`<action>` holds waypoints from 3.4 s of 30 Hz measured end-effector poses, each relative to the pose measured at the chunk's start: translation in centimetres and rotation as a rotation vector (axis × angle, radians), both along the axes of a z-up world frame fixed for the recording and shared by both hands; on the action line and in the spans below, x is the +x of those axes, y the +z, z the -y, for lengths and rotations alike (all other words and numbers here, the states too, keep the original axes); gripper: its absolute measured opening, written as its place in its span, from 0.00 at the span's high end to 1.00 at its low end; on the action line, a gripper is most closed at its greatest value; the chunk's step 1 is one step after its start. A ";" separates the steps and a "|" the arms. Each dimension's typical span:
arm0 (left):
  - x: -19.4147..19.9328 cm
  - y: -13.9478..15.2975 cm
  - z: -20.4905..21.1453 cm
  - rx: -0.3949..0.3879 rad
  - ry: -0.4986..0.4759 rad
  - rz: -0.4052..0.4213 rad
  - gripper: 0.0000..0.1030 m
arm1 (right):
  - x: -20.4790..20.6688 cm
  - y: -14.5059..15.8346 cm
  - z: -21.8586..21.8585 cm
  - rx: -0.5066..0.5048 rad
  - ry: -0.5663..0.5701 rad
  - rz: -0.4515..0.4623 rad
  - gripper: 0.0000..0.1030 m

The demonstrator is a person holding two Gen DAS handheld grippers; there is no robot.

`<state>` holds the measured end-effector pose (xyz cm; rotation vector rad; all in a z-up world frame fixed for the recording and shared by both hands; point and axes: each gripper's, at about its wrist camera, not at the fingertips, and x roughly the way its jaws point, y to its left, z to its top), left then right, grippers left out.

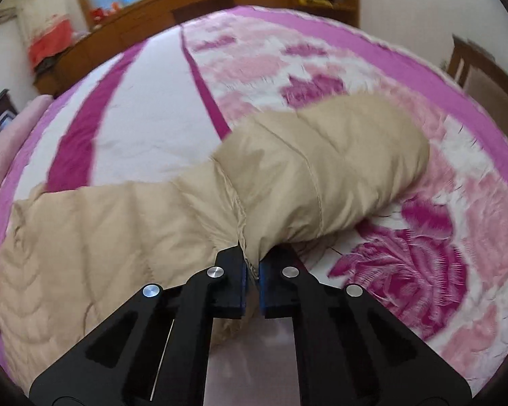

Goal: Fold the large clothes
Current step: 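Grasp the beige jacket sleeve cuff with the right gripper, then fold the held sleeve across the jacket body and open the right gripper, then grasp the other jacket sleeve with the left gripper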

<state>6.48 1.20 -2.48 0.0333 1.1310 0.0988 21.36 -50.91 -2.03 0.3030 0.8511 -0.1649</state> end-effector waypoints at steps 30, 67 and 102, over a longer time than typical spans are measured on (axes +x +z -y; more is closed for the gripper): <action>-2.2 2.8 -8.2 -0.083 0.051 0.092 0.05 | -8.1 9.5 -28.8 0.088 0.330 0.177 0.95; 0.9 3.1 0.4 -0.023 -0.152 0.084 0.05 | -16.3 1.2 -23.2 0.012 0.185 -0.008 0.30; 10.0 1.6 22.6 0.126 -0.550 0.223 0.23 | -17.1 -3.0 -14.8 0.118 0.022 -0.088 0.26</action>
